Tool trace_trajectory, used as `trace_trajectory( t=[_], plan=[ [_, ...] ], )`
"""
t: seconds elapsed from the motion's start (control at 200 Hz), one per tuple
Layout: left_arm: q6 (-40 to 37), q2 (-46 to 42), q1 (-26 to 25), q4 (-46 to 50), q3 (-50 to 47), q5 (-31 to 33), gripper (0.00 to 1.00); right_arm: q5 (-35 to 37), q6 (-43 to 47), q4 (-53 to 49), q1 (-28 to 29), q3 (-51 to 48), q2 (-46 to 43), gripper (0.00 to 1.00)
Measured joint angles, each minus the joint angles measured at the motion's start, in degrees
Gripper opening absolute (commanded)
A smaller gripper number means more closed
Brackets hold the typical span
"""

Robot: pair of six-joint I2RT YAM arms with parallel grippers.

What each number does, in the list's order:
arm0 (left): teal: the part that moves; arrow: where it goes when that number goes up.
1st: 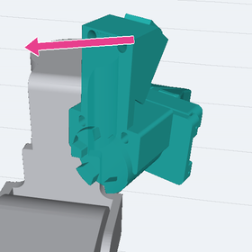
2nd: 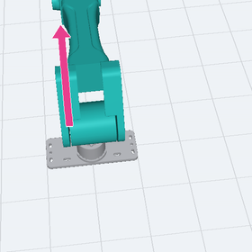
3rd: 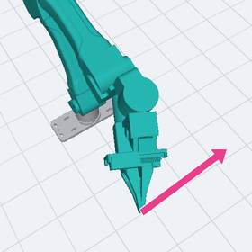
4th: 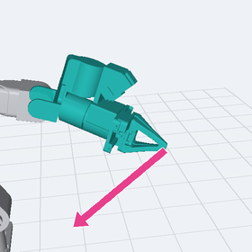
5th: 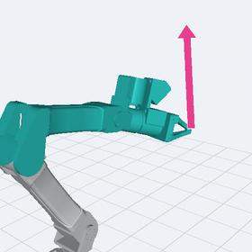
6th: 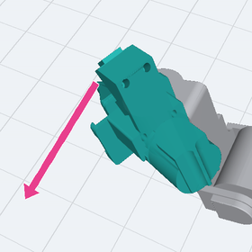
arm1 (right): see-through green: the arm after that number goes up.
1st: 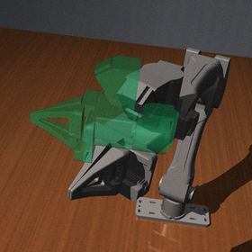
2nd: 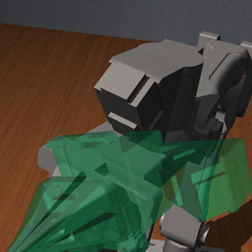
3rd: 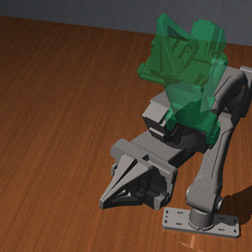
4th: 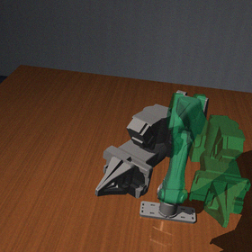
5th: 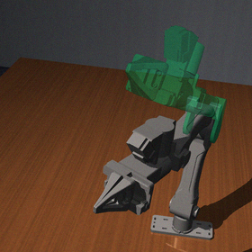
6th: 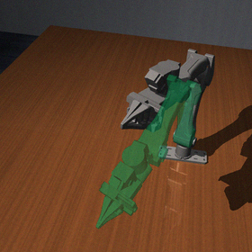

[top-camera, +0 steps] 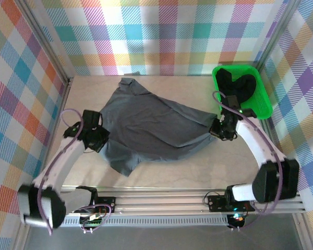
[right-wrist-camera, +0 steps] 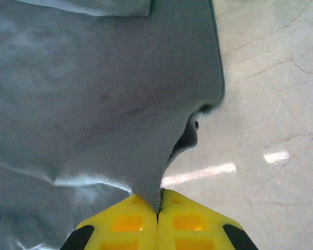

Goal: Fold and stack the t-shirts

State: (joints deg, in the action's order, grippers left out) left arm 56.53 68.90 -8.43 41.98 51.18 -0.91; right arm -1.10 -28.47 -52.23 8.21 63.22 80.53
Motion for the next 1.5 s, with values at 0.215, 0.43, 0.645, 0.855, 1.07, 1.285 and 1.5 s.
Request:
trace_trajectory(
  t=[0.215, 0.43, 0.645, 0.855, 1.07, 1.285, 1.5],
  plan=[
    [-4.3, 23.5, 3.1, -5.2, 11.5, -0.3, 0.14, -0.1, 0.0, 3.5, -1.6, 8.4, 17.2, 0.00],
    [-8.4, 26.1, 4.1, -3.7, 14.3, 1.5, 0.57, 0.5, 0.0, 4.5, -1.9, 11.1, 22.7, 0.09],
    [-11.1, 9.2, 4.2, 0.8, 5.0, 2.8, 0.53, 1.3, -1.1, 5.2, -1.9, 5.7, 17.1, 0.40],
    [-17.4, 9.4, 9.1, 1.2, -2.4, 1.3, 0.49, 0.7, -1.7, 5.1, -1.9, -0.6, 9.8, 0.48],
    [-26.9, 13.8, 10.5, -3.8, -4.3, 1.9, 0.50, -2.0, -1.5, 5.0, -1.8, -1.8, 6.7, 0.49],
    [-33.2, 13.1, 10.8, -10.6, -8.0, 1.9, 0.51, -3.8, -1.5, 5.0, -1.7, -1.9, 5.1, 0.49],
    [-33.9, 13.4, 10.8, -15.0, -8.9, 0.9, 0.41, -4.6, -1.5, 5.0, -1.5, -1.9, 5.1, 0.49]
  ],
)
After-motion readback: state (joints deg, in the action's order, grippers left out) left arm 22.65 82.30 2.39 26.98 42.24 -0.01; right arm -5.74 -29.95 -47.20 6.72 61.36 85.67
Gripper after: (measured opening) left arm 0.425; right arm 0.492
